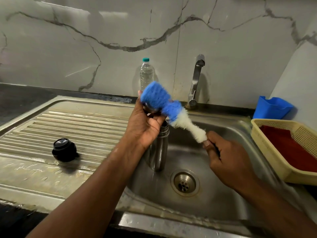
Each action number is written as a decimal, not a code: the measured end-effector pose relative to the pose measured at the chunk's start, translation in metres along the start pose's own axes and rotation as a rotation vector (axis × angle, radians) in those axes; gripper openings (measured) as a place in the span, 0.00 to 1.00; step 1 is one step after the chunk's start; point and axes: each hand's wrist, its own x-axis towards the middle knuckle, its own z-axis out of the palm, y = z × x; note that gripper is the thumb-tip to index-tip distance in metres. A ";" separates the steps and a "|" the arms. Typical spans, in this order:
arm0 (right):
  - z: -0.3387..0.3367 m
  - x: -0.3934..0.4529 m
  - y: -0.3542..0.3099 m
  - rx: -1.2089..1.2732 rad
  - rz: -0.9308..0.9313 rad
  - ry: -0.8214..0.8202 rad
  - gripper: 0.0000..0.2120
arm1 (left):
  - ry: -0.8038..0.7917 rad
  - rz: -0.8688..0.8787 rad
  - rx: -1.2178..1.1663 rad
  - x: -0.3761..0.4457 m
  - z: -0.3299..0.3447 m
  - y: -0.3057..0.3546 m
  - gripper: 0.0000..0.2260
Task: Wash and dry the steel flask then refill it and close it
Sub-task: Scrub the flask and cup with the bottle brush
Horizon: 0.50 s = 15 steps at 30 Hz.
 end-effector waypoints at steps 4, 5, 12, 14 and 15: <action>0.000 -0.001 -0.004 -0.064 0.022 0.032 0.03 | 0.028 -0.028 0.045 -0.001 0.001 0.000 0.26; 0.001 -0.001 -0.005 -0.055 0.033 0.032 0.03 | 0.032 -0.031 0.044 -0.001 0.001 0.001 0.27; 0.000 -0.002 -0.006 -0.083 0.023 0.023 0.04 | 0.036 -0.054 0.099 -0.002 -0.001 0.002 0.26; 0.000 -0.002 -0.005 -0.084 0.002 0.007 0.03 | 0.032 -0.065 0.113 -0.003 0.000 0.001 0.25; 0.000 -0.002 -0.004 -0.082 0.006 0.016 0.03 | 0.040 -0.063 0.120 -0.002 0.000 0.001 0.25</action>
